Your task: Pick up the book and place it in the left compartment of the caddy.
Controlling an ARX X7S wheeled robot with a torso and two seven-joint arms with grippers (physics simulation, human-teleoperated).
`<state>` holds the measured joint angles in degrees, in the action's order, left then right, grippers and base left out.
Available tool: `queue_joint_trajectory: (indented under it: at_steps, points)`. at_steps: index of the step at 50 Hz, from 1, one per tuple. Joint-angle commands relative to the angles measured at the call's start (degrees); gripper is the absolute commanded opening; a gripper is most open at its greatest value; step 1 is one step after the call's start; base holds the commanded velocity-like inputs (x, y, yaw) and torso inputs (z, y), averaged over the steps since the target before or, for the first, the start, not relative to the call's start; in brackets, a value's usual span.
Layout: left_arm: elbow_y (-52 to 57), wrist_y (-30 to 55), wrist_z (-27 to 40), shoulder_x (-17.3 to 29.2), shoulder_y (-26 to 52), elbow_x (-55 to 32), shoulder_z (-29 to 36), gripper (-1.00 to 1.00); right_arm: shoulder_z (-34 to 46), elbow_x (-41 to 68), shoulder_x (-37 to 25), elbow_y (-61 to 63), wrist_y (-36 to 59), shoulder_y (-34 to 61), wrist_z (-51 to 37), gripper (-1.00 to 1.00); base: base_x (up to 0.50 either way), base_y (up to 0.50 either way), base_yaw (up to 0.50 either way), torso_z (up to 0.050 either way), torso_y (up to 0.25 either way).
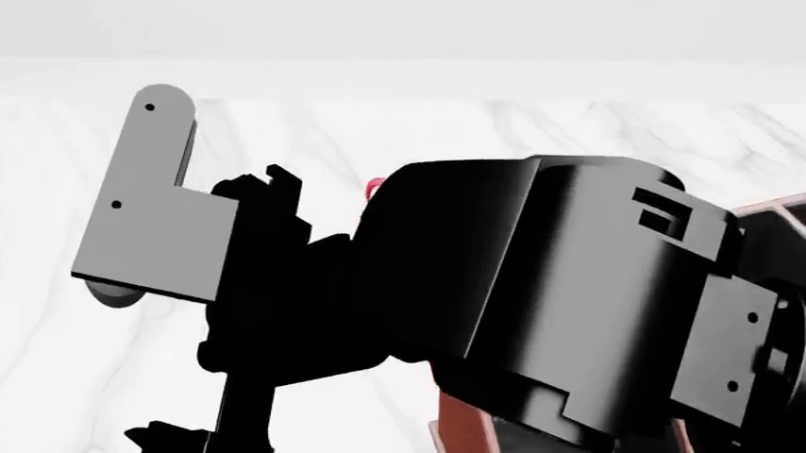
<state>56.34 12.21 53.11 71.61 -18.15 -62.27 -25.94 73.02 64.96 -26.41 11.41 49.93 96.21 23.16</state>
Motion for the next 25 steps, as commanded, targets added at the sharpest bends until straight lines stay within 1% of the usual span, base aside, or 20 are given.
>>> queue_joint_trajectory:
  at_steps: [1, 25]
  points:
    - [0.2, 0.3, -0.1, -0.1, 0.0, -0.1, -0.5, 1.0, 1.1, -0.7, 1.1, 0.0, -0.4, -1.5, 0.0, 1.0, 0.0, 0.0, 0.0, 0.0, 0.0]
    - [0.3, 0.8, -0.7, -0.8, -0.3, -0.4, -1.6, 1.0, 2.4, -2.2, 2.6, -0.8, -2.0, -4.5, -1.2, 1.0, 0.0, 0.0, 0.0, 0.0, 0.0]
